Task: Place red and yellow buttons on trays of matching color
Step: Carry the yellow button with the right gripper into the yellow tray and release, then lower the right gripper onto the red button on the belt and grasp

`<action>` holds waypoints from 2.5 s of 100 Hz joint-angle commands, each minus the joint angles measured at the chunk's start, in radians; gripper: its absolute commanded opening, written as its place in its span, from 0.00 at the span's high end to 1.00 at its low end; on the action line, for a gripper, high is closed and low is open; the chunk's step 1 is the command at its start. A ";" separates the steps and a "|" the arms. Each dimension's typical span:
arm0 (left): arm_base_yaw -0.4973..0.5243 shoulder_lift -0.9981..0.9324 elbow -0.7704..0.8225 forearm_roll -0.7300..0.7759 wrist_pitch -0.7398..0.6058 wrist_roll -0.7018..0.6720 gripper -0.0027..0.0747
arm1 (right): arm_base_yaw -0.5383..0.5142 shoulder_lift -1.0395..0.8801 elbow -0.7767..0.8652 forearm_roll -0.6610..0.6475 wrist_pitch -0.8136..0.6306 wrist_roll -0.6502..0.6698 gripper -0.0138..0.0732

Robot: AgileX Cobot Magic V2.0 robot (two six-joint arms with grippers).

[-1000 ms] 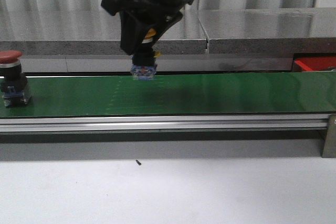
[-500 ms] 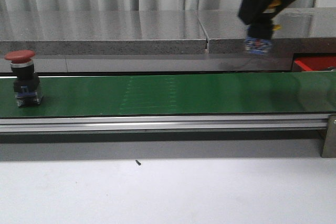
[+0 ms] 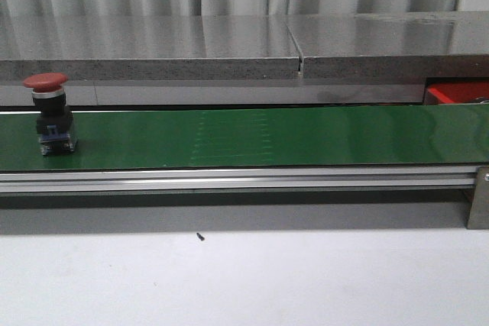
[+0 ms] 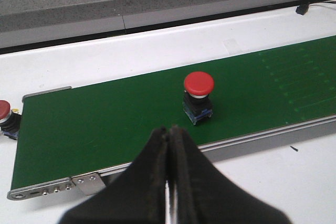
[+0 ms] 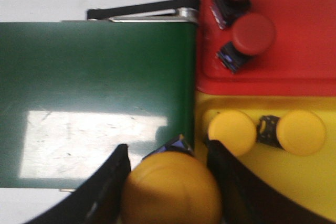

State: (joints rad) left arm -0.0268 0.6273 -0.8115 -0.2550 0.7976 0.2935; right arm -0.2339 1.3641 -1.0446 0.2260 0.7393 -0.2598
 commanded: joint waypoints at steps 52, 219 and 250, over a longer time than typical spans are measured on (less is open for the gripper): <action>-0.008 0.000 -0.025 -0.024 -0.072 0.001 0.99 | -0.214 -0.025 0.234 0.037 -0.206 0.024 0.79; -0.008 0.000 -0.025 -0.024 -0.072 0.001 0.99 | 0.075 -0.281 0.242 0.072 -0.249 -0.076 0.97; -0.008 0.000 -0.025 -0.024 -0.072 0.001 0.99 | 0.214 -0.421 0.294 0.063 -0.281 -0.076 0.97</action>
State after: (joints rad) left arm -0.0276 0.6273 -0.8115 -0.2564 0.7976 0.2935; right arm -0.0391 0.9964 -0.7509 0.2897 0.5365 -0.3251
